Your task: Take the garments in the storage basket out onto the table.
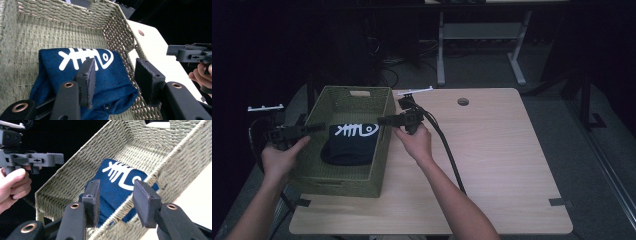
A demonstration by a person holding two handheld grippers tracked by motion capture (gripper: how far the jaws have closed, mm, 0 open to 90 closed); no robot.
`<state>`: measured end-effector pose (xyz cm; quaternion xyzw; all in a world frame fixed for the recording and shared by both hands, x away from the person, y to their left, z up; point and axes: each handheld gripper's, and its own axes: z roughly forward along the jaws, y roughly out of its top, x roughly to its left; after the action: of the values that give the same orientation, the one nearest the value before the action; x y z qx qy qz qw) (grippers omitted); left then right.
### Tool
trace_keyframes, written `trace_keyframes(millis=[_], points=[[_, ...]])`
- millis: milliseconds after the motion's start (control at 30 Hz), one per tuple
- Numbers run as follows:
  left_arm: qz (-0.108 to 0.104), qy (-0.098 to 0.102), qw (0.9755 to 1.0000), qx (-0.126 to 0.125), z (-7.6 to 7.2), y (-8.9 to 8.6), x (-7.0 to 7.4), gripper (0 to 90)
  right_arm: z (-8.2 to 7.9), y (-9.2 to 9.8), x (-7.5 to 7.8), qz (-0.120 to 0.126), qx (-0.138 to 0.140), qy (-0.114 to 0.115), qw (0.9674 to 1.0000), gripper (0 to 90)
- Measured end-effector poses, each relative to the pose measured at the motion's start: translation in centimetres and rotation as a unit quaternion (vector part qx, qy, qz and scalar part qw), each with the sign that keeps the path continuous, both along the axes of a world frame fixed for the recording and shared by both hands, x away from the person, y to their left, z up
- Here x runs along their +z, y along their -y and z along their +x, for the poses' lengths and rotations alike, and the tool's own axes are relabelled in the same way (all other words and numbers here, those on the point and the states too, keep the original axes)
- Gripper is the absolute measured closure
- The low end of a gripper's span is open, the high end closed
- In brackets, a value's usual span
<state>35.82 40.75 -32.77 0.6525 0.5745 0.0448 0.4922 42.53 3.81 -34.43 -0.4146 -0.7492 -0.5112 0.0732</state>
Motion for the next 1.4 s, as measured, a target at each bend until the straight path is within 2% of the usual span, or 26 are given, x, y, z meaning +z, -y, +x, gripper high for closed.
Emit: trace_keyframes(millis=[300, 467, 600, 967, 1400], points=[[-0.003, 0.010, 0.9999, -0.003, -1.4, 1.8, 0.3, 47.8, -0.1, 2.0, -0.1, 0.001, 0.002, 0.001, 1.0000, 51.1], [-0.003, 0.012, 0.9999, -0.003, -2.0, 2.8, 0.5, 45.1, -0.3, 3.3, 0.0, 0.004, 0.001, 0.003, 1.0000, 45.1], [0.000, 0.018, 0.9998, -0.006, -2.5, 3.4, 0.6, 43.5, -0.5, 4.3, 0.1, 0.007, -0.001, 0.008, 0.9999, 44.3], [-0.013, 0.026, 0.9995, -0.008, -3.4, 4.4, 0.7, 41.1, -0.9, 6.8, 0.0, 0.010, -0.019, 0.008, 0.9997, 40.6], [-0.039, 0.042, 0.9977, -0.037, -4.4, 7.1, 0.6, 40.4, -1.3, 9.0, 0.2, 0.008, -0.034, 0.013, 0.9993, 39.2]])
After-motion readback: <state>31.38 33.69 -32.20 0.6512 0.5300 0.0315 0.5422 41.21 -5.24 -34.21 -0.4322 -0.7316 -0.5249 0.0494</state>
